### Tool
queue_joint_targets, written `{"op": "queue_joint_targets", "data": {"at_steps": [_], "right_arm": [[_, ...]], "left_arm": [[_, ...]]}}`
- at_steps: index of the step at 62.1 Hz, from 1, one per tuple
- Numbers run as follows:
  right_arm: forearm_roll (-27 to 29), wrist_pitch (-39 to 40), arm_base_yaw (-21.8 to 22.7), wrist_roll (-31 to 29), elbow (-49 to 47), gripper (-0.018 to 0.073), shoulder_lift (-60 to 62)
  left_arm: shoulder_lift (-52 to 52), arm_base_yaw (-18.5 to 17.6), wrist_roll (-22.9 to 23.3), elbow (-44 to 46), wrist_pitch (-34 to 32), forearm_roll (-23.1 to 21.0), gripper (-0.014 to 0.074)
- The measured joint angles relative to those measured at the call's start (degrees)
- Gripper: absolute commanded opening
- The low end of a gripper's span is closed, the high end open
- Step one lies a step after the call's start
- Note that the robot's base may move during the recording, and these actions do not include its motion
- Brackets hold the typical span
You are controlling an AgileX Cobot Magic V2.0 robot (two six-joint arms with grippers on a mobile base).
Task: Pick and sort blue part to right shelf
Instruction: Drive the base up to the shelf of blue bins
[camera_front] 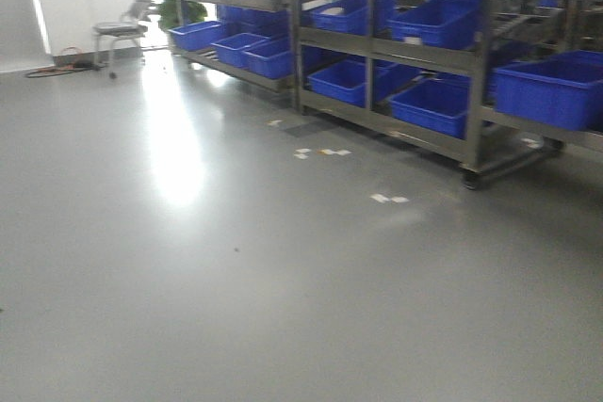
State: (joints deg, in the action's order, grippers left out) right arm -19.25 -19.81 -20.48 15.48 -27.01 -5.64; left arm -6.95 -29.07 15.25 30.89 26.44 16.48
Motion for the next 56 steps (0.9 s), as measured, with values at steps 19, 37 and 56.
{"op": "queue_joint_targets", "data": {"at_steps": [19, 37, 56], "right_arm": [[0.0, 0.0, 0.0, 0.0, 0.0, 0.0225, 0.0], [0.0, 0.0, 0.0, 0.0, 0.0, 0.0225, 0.0], [0.0, 0.0, 0.0, 0.0, 0.0, 0.0225, 0.0]], "left_arm": [[0.0, 0.0, 0.0, 0.0, 0.0, 0.0, 0.0294], [0.0, 0.0, 0.0, 0.0, 0.0, 0.0, 0.0294], [0.0, 0.0, 0.0, 0.0, 0.0, 0.0, 0.0294]]}}
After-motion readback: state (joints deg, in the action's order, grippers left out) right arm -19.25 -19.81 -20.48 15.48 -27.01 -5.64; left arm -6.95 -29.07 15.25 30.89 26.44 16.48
